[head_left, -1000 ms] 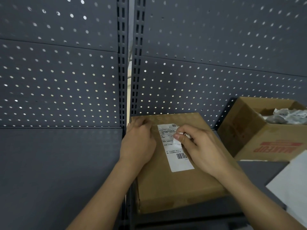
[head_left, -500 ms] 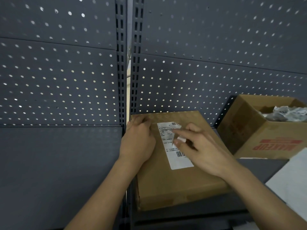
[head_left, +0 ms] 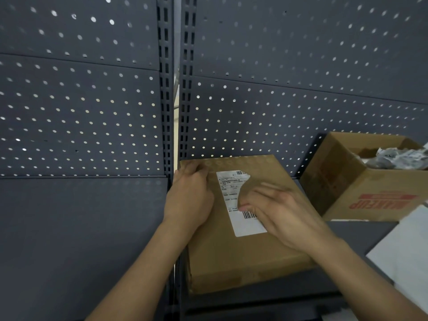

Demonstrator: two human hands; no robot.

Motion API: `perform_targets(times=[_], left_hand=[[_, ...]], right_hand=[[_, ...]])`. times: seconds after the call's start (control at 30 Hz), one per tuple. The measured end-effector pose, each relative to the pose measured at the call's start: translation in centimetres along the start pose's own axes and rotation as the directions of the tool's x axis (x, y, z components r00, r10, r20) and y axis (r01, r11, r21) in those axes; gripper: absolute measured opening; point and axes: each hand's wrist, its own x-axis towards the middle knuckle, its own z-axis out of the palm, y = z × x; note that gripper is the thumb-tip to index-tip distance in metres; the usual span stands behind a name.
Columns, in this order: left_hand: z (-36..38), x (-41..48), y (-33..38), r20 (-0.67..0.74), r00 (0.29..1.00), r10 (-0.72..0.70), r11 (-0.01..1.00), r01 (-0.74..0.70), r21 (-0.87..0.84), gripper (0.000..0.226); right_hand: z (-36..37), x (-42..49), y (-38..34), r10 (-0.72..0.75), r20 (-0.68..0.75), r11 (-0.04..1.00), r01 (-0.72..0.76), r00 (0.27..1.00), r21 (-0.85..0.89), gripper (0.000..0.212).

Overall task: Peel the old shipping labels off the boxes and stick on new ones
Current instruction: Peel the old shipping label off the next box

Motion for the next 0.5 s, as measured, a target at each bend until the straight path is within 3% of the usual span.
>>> perform_targets(times=[0.5], left_hand=[[-0.09,-0.06,0.02,-0.006,1.0,0.017,0.999,-0.017,-0.032,0.049]], right_hand=[[0.19,-0.82,-0.04,0.005,-0.167,0.96,0.042,0.986,0.277,0.012]])
